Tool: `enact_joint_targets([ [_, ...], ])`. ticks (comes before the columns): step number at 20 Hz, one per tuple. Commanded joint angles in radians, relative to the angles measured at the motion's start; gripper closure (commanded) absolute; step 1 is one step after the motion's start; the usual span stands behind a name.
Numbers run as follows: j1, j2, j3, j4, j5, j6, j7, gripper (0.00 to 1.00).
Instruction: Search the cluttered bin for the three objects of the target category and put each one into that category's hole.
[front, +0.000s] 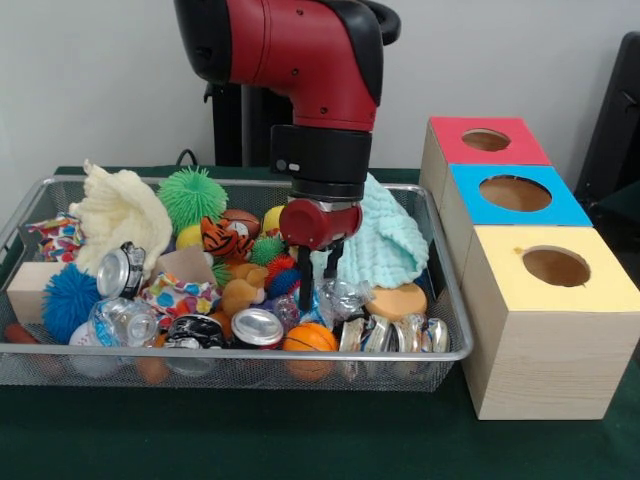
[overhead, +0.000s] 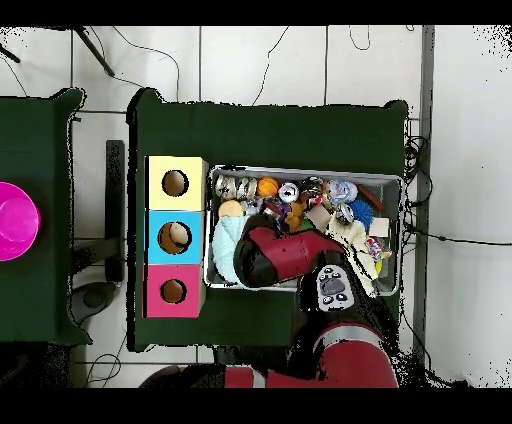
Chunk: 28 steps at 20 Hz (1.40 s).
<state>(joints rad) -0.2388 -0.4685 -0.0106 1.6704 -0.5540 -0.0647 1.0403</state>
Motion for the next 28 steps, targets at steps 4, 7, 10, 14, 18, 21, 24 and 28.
enact_joint_targets([
  [4,-0.001,0.065,-0.043,0.063,0.109,-0.130,0.312,1.00],
  [7,0.016,0.073,-0.072,0.065,0.138,-0.142,0.312,1.00],
  [10,0.021,0.075,-0.079,0.066,0.160,-0.149,0.306,1.00],
  [14,0.023,0.077,-0.081,0.069,0.186,-0.158,0.299,1.00],
  [18,0.027,0.075,-0.092,0.074,0.198,-0.160,0.288,1.00],
  [21,0.025,0.076,-0.095,0.080,0.202,-0.173,0.288,1.00],
  [24,0.081,-0.005,-0.144,0.145,0.238,-0.164,0.310,1.00],
  [28,0.023,-0.215,-0.055,0.311,0.227,-0.034,0.319,1.00],
])
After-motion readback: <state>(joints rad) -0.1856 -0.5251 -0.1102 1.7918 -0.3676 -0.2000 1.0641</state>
